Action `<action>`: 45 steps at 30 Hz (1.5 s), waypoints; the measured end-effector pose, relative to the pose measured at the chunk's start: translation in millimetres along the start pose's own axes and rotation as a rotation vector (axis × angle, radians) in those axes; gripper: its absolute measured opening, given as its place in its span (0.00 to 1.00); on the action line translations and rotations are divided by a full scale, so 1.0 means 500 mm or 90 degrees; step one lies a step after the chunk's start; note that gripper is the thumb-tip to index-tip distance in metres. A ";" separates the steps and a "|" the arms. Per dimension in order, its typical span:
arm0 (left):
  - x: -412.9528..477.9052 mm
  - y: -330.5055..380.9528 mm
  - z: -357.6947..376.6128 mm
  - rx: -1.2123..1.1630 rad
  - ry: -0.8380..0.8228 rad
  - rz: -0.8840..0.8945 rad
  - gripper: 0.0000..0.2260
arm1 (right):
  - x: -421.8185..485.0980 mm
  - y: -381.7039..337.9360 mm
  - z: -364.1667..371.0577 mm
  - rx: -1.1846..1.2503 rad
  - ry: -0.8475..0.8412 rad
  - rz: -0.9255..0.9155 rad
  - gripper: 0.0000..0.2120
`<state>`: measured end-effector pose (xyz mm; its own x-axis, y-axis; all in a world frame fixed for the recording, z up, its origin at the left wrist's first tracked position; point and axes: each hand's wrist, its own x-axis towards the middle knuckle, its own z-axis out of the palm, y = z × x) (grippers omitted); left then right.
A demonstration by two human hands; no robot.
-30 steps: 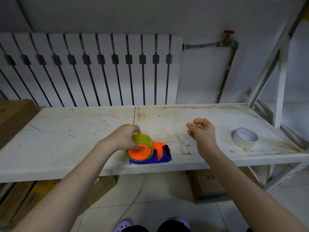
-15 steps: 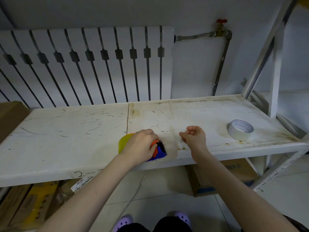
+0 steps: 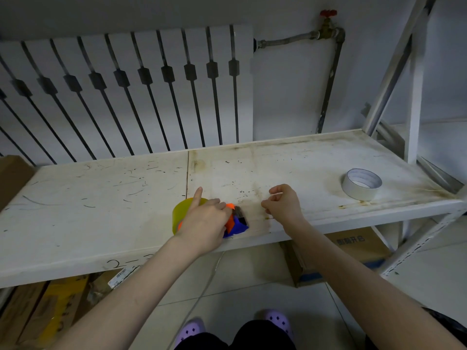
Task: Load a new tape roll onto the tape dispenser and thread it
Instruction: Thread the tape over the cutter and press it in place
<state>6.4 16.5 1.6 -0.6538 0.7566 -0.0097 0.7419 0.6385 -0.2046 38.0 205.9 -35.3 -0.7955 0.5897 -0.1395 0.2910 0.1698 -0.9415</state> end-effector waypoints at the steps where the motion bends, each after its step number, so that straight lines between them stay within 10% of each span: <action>1: 0.000 0.000 0.000 0.000 0.001 -0.003 0.10 | 0.000 0.000 0.001 -0.008 -0.004 0.000 0.14; 45: 0.039 -0.003 -0.008 0.140 -0.032 0.020 0.13 | 0.017 0.012 0.009 0.047 0.022 -0.091 0.12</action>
<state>-6.8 31.1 5.5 -0.6414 0.7643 -0.0667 0.7156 0.5647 -0.4112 30.7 208.4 -43.7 -0.8071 0.5904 0.0064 0.1357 0.1960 -0.9712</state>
